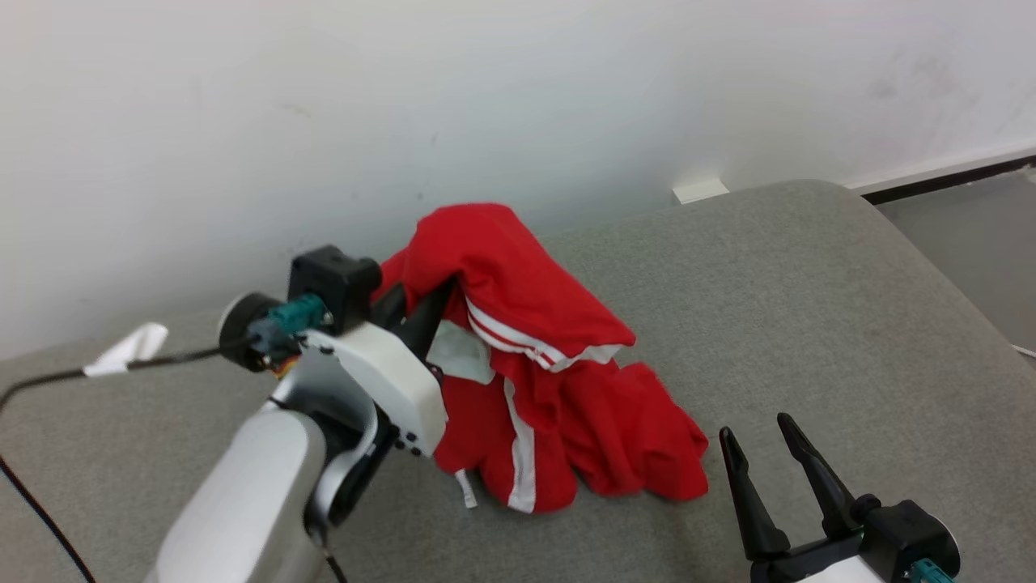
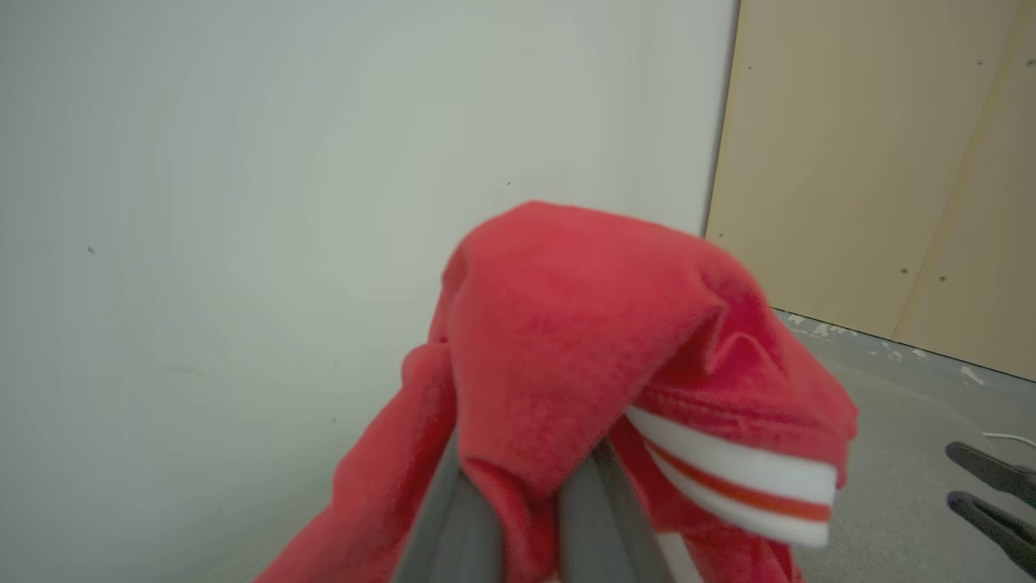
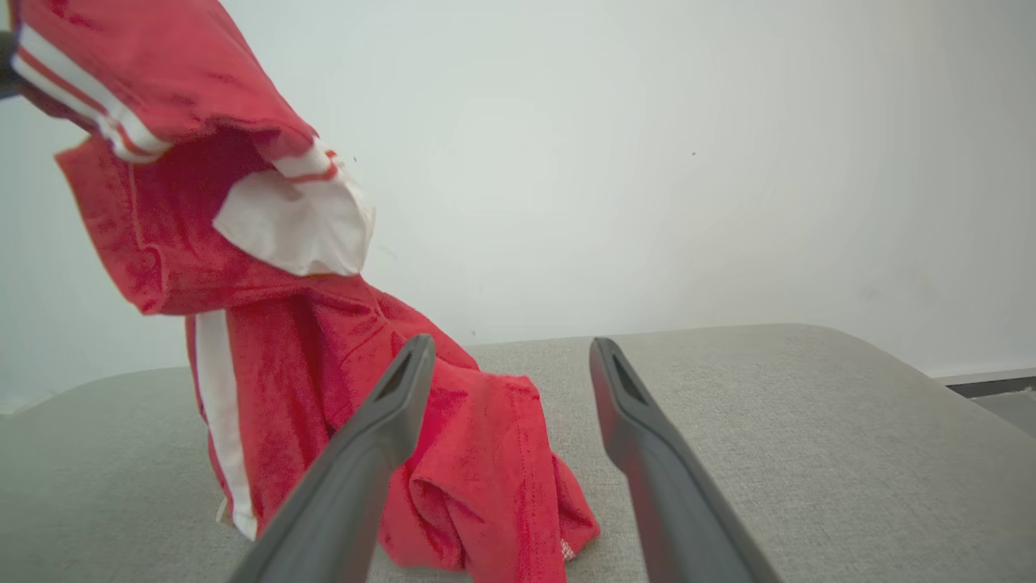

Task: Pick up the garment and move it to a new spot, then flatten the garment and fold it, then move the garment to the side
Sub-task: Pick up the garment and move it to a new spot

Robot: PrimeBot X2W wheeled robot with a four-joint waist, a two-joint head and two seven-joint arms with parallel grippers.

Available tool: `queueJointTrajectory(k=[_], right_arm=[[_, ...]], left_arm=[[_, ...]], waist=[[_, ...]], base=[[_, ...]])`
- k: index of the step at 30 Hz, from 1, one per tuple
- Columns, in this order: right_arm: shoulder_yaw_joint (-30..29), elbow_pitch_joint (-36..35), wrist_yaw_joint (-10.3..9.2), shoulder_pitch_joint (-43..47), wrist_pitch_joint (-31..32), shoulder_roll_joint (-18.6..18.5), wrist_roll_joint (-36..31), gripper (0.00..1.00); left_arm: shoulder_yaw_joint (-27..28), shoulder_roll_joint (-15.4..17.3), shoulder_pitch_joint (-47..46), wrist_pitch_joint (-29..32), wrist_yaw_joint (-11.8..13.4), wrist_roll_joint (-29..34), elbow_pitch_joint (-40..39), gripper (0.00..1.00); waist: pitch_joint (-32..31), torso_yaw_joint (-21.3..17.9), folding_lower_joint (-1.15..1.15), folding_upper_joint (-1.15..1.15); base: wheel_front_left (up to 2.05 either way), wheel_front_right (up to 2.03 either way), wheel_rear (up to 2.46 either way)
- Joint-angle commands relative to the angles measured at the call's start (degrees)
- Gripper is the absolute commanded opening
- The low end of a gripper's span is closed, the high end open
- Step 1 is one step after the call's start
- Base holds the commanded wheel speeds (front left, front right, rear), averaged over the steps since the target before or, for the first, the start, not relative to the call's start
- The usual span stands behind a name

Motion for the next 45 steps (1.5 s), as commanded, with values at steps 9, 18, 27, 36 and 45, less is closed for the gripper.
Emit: queueJointTrajectory(k=[9, 18, 27, 36, 45], right_arm=[[1.32, 0.42, -0.11, -1.40, 0.05, -0.39, 0.72, 1.00], [1.56, 1.02, -0.11, -1.68, 0.05, -1.02, 0.95, 1.00], [0.34, 0.41, -0.12, -0.48, 0.05, -1.35, 0.69, 1.00], [-0.46, -0.16, -0.11, 0.17, 0.05, -2.06, 0.41, 1.00], [-0.77, -0.36, -0.11, 2.05, 0.05, -2.97, 0.90, 1.00]], left_arm=[[-6.42, -6.91, 6.60, -14.15, -1.56, 2.42, 25.08, 0.00], [-7.80, -11.59, 2.01, -22.30, -5.25, 0.67, 39.28, 1.00], [-6.18, -9.70, 0.58, -25.91, -5.03, 0.30, 34.53, 1.00], [-0.38, -4.45, 8.16, -26.67, -0.65, -1.59, 20.30, 1.00], [7.39, -4.27, 22.30, -26.79, 3.41, 0.33, 7.47, 1.00]], waist=[[2.41, -2.11, 0.00, 0.00], [2.89, 0.41, 0.00, 0.00], [2.25, 4.58, 0.00, 0.00], [1.73, 7.96, 0.00, 0.00], [1.61, 8.89, 0.00, 0.00]], base=[[0.00, 0.00, 0.00], [0.00, 0.00, 0.00], [0.00, 0.00, 0.00], [0.00, 0.00, 0.00], [0.00, 0.00, 0.00]])
